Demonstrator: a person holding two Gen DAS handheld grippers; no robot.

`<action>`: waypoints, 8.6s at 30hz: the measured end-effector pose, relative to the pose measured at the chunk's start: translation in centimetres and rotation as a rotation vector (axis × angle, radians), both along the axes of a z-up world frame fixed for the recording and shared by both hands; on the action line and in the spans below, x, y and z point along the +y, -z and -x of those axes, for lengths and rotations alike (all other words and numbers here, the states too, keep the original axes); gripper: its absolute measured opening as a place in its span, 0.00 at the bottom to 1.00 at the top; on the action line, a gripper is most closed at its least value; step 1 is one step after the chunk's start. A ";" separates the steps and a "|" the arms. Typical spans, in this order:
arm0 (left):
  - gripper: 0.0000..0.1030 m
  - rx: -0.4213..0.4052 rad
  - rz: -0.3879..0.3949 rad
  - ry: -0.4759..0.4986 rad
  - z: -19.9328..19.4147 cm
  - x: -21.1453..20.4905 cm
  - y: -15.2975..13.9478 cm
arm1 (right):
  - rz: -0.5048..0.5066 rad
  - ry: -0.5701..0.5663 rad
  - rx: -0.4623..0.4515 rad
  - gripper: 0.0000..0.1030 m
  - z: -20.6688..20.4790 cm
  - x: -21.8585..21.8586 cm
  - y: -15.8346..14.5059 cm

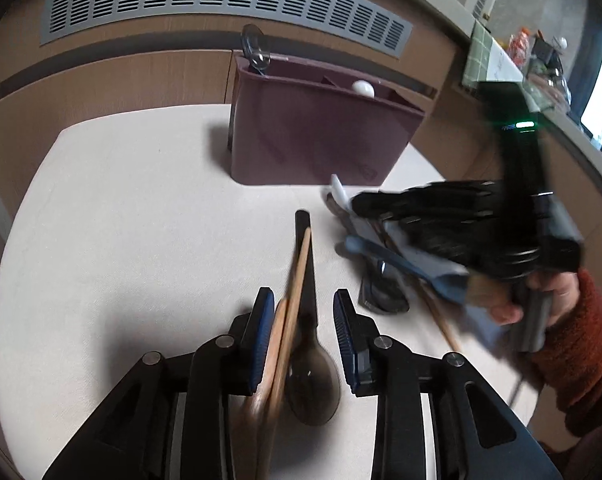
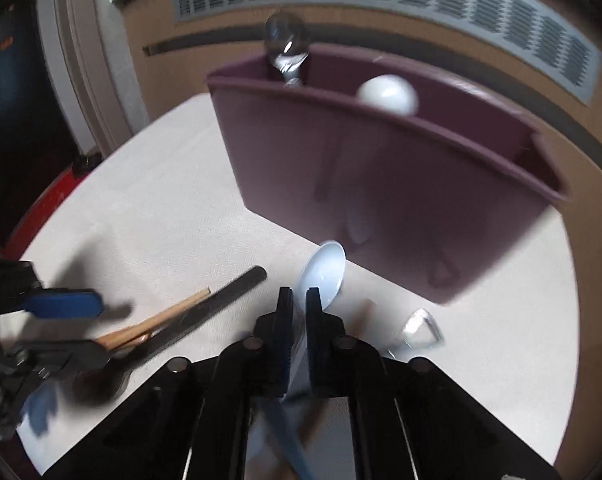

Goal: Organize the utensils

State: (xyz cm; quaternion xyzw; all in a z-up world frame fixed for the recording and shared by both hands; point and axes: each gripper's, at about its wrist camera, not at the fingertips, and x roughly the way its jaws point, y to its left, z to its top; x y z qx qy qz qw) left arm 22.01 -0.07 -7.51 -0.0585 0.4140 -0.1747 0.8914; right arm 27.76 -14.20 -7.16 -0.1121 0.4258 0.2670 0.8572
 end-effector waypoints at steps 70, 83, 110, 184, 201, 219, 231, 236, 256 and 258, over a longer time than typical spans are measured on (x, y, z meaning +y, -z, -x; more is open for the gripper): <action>0.34 -0.023 -0.022 0.039 2.0 -1.0 -0.9 | -0.161 0.164 -0.193 0.06 6.4 -9.2 -5.4; 0.34 0.062 -0.034 -0.040 9.2 0.6 1.8 | -0.195 0.172 -0.193 0.06 7.7 -9.8 -6.5; 0.12 0.067 -0.230 -0.057 -5.5 -4.6 2.0 | -0.133 0.154 -0.251 0.06 9.4 -8.5 -6.4; 0.03 -0.583 0.189 -0.222 -0.9 -0.4 -21.1 | -0.388 0.192 -0.498 0.06 4.9 -9.7 -19.7; 0.08 -0.545 0.268 -0.313 -11.9 0.8 -13.8 | -0.285 0.244 -0.395 0.08 -6.0 -5.4 -12.2; 0.36 -0.121 -0.038 -0.092 2.4 5.8 -5.2 | -0.026 0.086 -0.214 0.15 5.8 -8.3 -6.8; 0.36 0.040 0.031 -0.247 9.2 8.3 0.5 | -0.148 -0.122 0.132 0.15 8.5 -1.2 -0.7; 0.36 -0.029 0.007 -0.376 10.1 10.9 -0.8 | -0.120 -0.121 0.213 0.15 8.0 4.0 0.8; 0.36 0.020 0.034 -0.317 8.8 9.0 0.4 | -0.002 -0.167 0.155 0.12 7.4 6.7 1.9; 0.36 0.032 0.027 -0.301 8.5 8.2 0.7 | 0.041 -0.139 0.119 0.12 7.8 5.2 1.8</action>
